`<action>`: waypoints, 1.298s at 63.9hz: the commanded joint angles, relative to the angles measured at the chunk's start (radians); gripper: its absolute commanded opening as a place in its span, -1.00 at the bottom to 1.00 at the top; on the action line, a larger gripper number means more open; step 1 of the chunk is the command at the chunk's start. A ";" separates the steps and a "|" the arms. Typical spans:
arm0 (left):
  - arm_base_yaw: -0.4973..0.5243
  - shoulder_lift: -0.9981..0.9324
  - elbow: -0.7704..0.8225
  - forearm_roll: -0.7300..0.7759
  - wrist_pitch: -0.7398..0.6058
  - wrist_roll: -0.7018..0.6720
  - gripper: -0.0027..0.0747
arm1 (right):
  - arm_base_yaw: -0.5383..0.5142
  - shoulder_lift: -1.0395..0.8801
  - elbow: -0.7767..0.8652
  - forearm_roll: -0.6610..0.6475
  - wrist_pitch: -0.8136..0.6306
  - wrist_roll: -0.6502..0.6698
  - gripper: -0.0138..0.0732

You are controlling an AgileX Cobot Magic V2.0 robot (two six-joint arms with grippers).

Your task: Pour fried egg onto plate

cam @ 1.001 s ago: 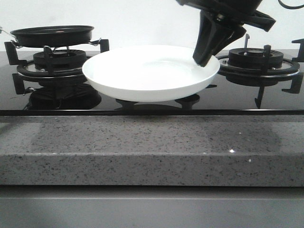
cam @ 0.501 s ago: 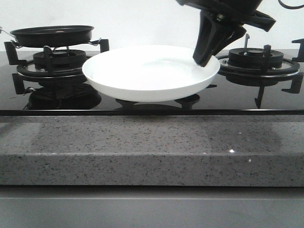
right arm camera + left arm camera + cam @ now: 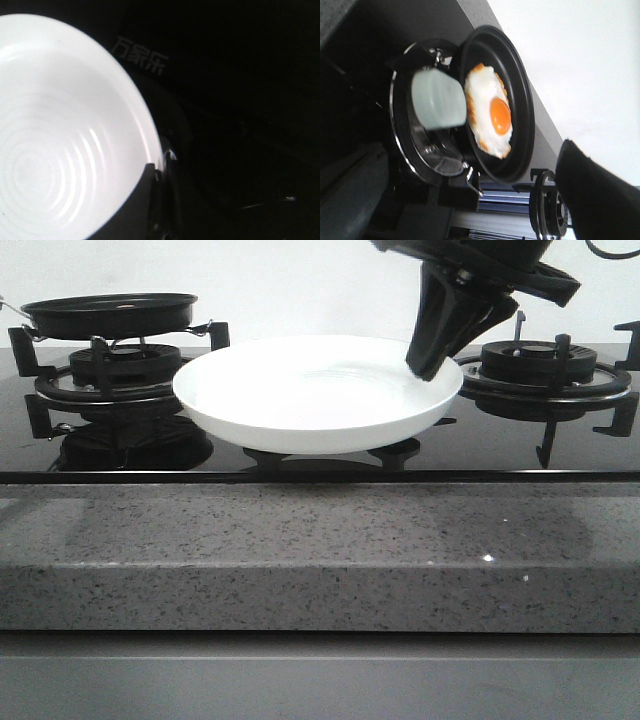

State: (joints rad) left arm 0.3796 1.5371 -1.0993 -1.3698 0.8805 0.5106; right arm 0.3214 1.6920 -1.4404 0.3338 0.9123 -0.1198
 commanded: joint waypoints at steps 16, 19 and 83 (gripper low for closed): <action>-0.031 0.113 -0.166 -0.072 0.019 0.008 0.80 | 0.000 -0.050 -0.021 0.016 -0.020 -0.013 -0.82; -0.039 0.131 -0.181 -0.072 0.019 0.008 0.80 | 0.000 -0.050 -0.021 0.016 -0.020 -0.013 -0.82; -0.046 0.161 -0.207 -0.139 0.127 0.008 -0.98 | 0.000 -0.050 -0.021 0.016 -0.020 -0.013 -0.82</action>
State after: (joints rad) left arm 0.3387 1.7434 -1.2726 -1.4179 0.9351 0.5112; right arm 0.3214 1.6920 -1.4404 0.3338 0.9130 -0.1198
